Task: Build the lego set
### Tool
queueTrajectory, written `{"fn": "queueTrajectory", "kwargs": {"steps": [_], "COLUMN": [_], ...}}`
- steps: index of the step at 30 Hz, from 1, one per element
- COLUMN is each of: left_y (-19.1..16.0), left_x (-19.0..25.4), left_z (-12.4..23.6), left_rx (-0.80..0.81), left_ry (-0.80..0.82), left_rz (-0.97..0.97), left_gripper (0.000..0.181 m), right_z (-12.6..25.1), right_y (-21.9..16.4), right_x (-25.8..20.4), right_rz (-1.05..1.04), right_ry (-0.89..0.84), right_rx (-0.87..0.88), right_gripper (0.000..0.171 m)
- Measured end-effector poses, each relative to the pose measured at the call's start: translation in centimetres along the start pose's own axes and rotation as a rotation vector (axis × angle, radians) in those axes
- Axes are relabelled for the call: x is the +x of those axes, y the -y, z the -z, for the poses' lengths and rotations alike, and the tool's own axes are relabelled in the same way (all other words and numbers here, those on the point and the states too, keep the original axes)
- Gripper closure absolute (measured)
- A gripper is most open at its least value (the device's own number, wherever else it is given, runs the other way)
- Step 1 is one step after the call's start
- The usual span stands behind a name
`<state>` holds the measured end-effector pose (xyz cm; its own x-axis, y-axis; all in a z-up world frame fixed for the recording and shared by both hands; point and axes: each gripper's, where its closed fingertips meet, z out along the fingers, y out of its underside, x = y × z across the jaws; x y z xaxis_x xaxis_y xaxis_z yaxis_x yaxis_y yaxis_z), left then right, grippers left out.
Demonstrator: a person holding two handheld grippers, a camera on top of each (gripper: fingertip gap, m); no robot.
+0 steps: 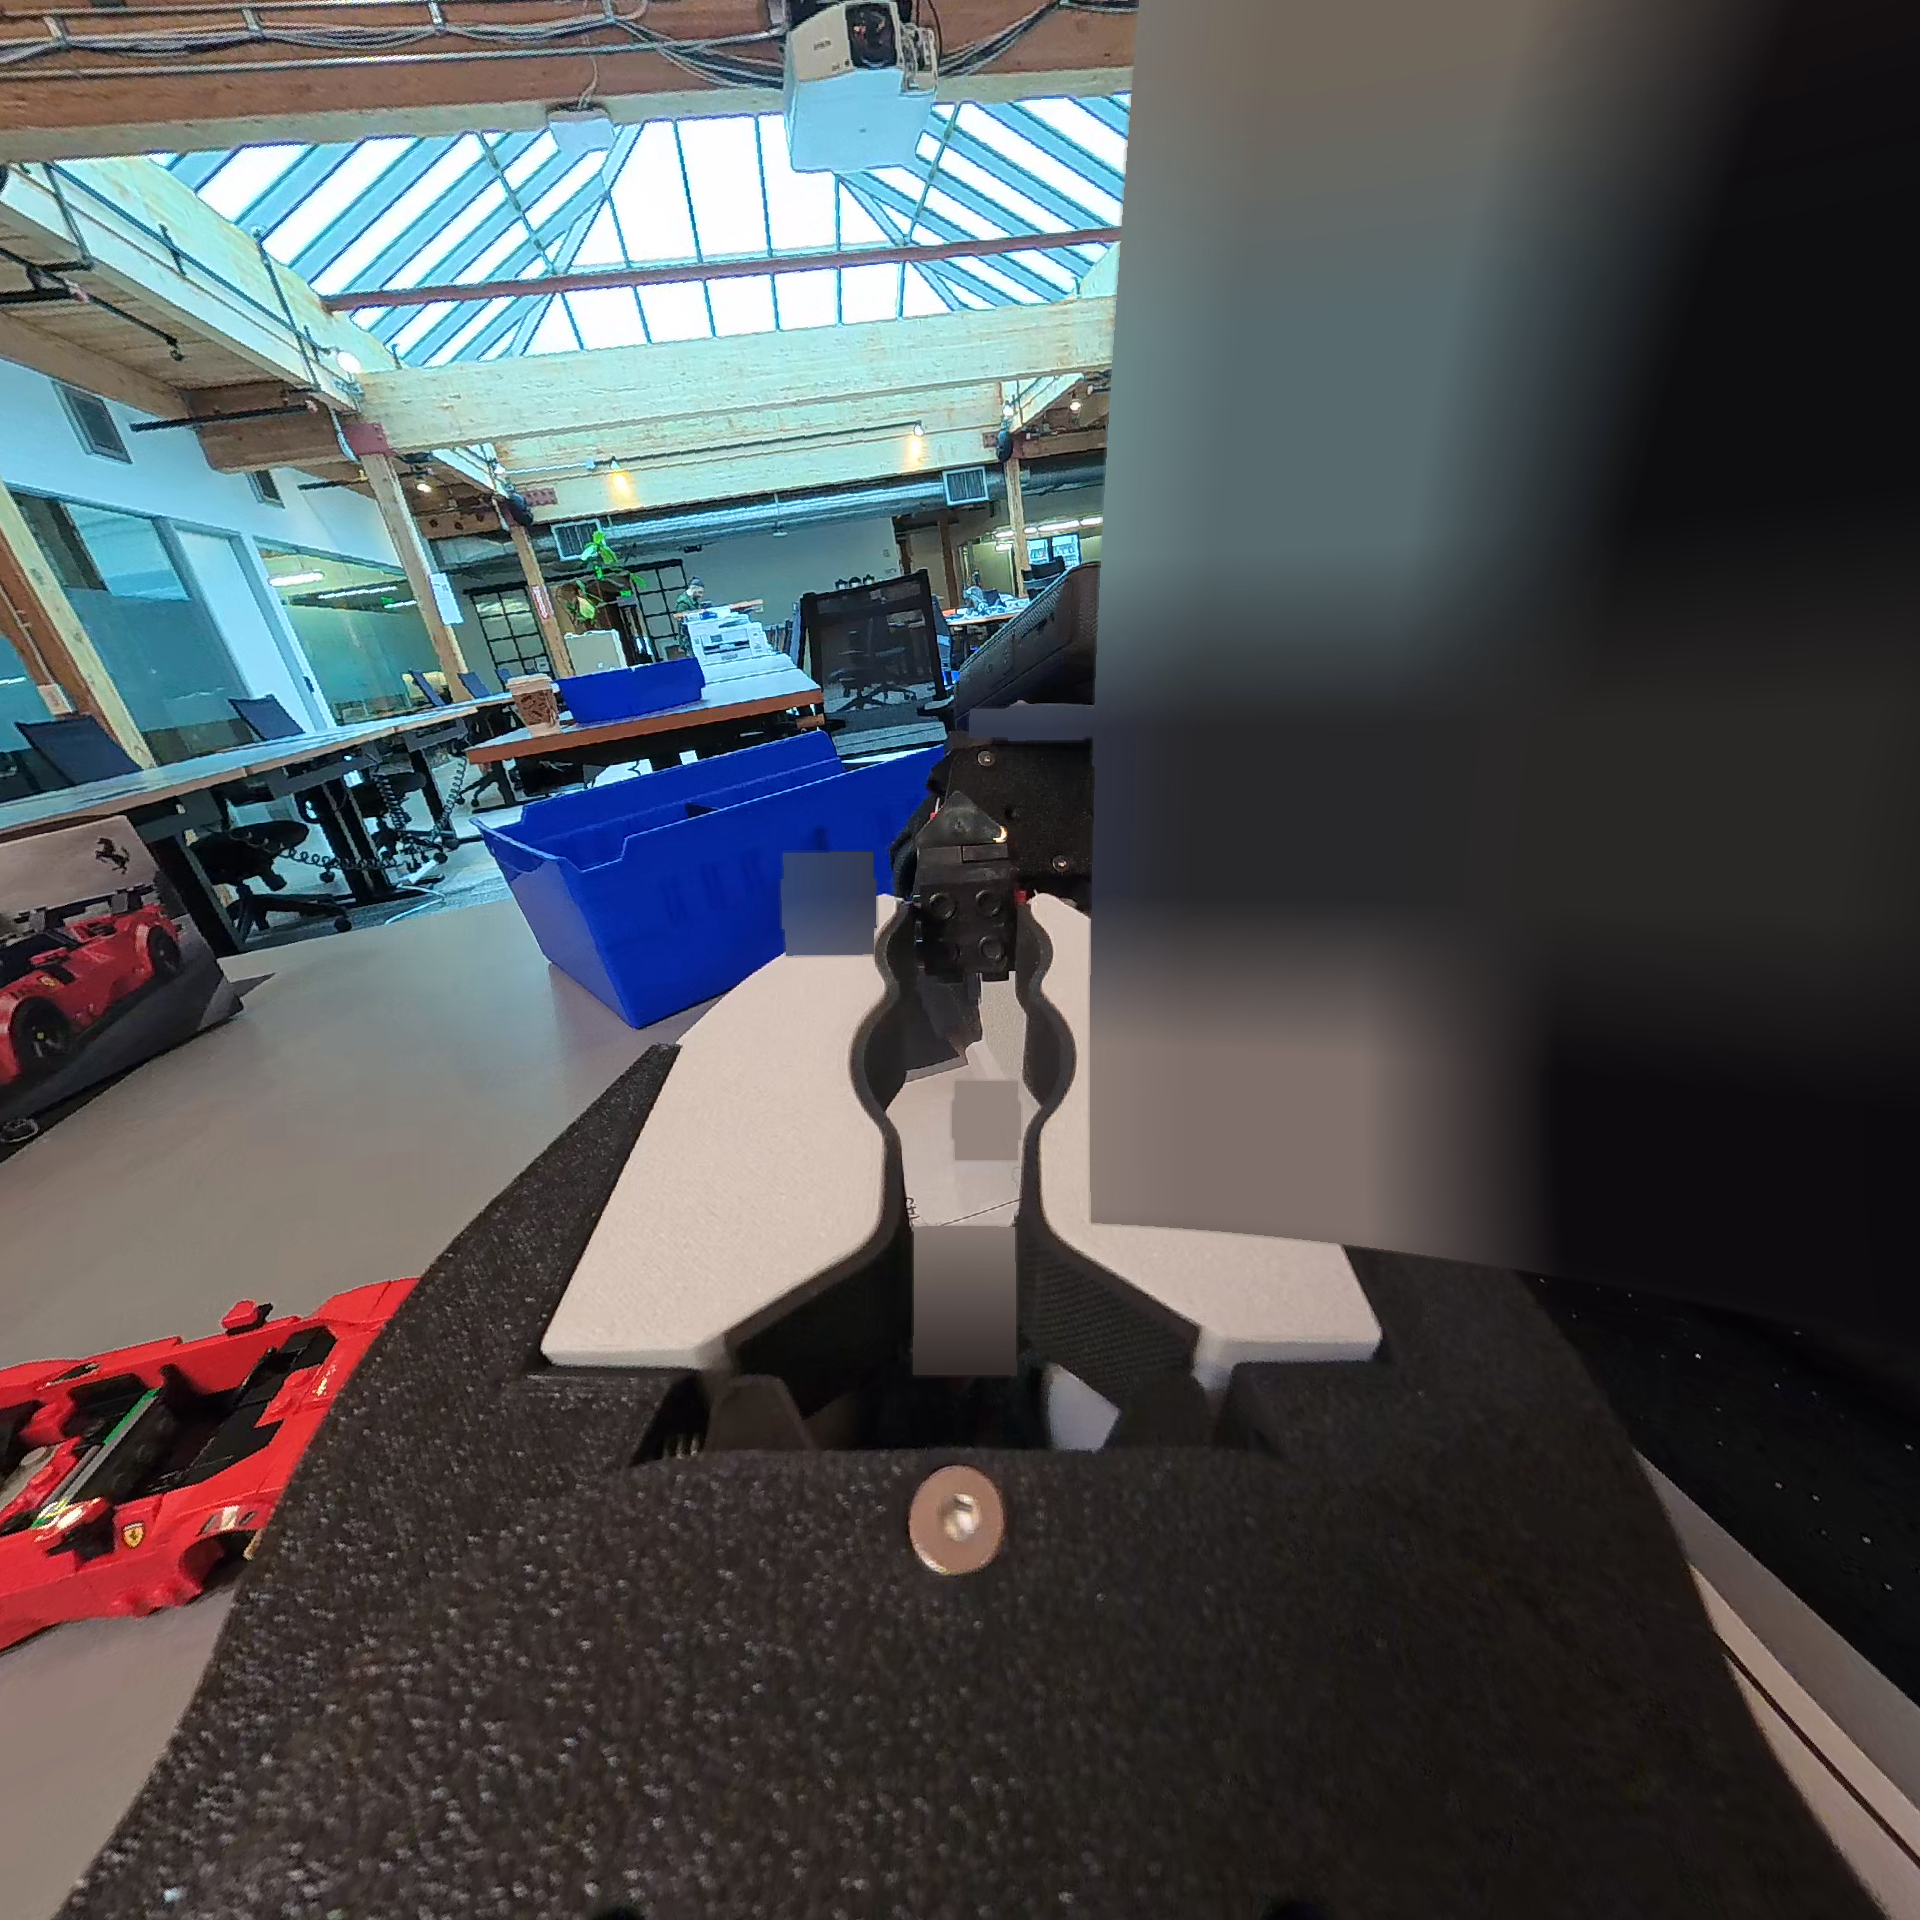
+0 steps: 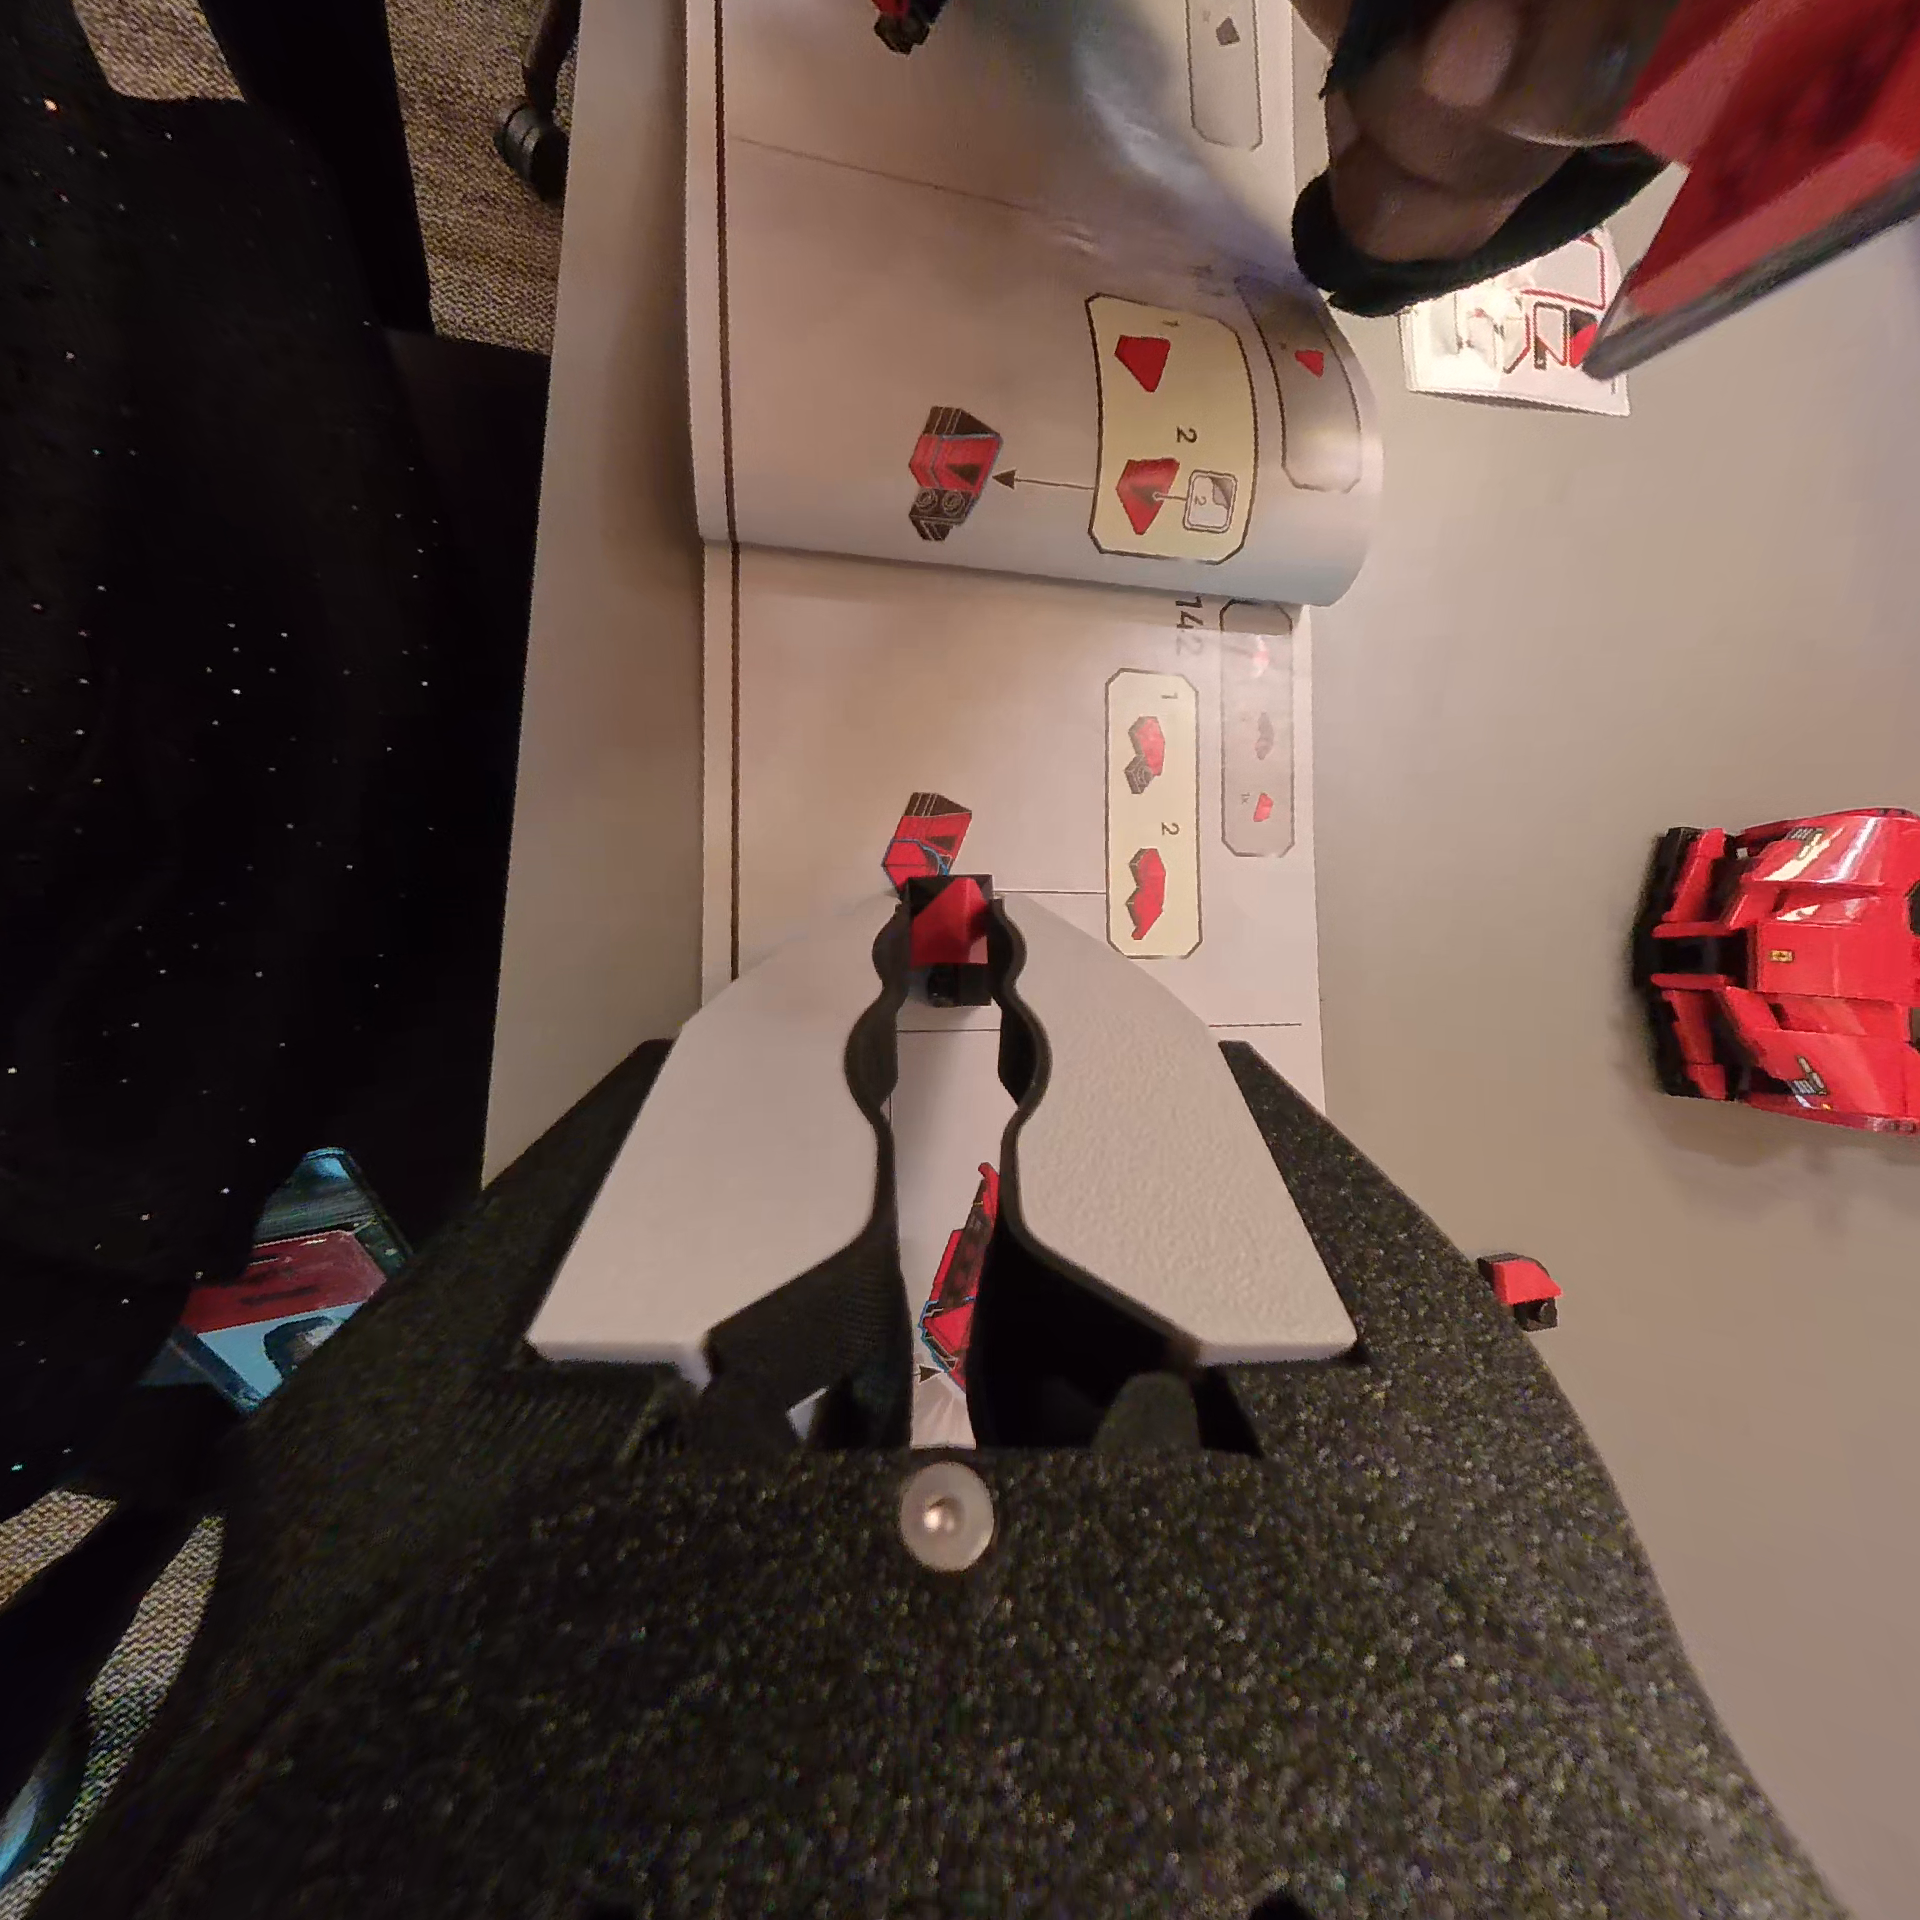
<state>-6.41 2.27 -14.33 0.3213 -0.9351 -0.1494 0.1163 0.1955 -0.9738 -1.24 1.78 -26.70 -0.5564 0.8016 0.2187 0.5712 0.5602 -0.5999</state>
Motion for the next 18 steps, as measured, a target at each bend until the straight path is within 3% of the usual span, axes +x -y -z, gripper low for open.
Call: {"fn": "queueTrajectory", "kwargs": {"steps": [18], "left_y": [-0.15], "left_x": [0.06], "left_z": [-0.05], "left_rx": [-0.005], "left_ry": [-0.003], "left_rz": [-0.004], "left_gripper": [0.163], "right_z": [0.77], "right_y": [0.37], "right_x": [0.29], "right_rz": [-0.026], "right_ry": [-0.007], "right_rx": [0.071], "right_gripper": [0.157]}}
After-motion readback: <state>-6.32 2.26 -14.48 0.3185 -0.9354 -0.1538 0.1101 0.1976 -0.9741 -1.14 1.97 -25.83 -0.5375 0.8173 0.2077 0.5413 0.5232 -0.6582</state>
